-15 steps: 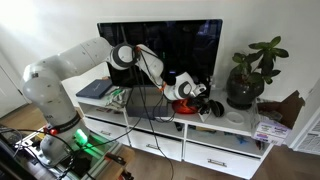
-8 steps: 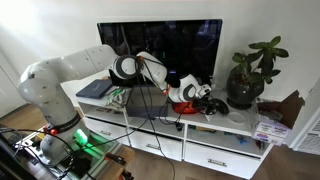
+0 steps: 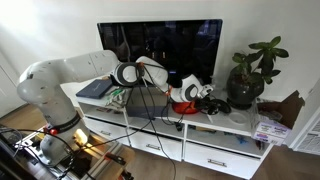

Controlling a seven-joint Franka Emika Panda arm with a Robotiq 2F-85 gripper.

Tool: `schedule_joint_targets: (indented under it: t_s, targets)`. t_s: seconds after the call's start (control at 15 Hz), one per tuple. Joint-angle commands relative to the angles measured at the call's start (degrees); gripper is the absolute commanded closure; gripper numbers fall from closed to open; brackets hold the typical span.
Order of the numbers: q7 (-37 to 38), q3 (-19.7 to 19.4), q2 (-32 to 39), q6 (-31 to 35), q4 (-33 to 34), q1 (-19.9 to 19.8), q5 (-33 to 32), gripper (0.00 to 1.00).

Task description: Take the white thing out of the box

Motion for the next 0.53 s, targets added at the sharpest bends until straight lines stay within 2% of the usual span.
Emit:
schedule_joint_targets:
  t_s: [0.0,0.27,0.47]
  targets:
    - [-1.8,0.8,0.0,-1.1,0.2,-0.3,1.1,0.29]
    - [-2.8,2.5,0.0,-2.3,0.7,-0.9,2.2,0.01]
    - [-2.4,3.1,0.0,-6.0,2.2,-1.1,3.5,0.00]
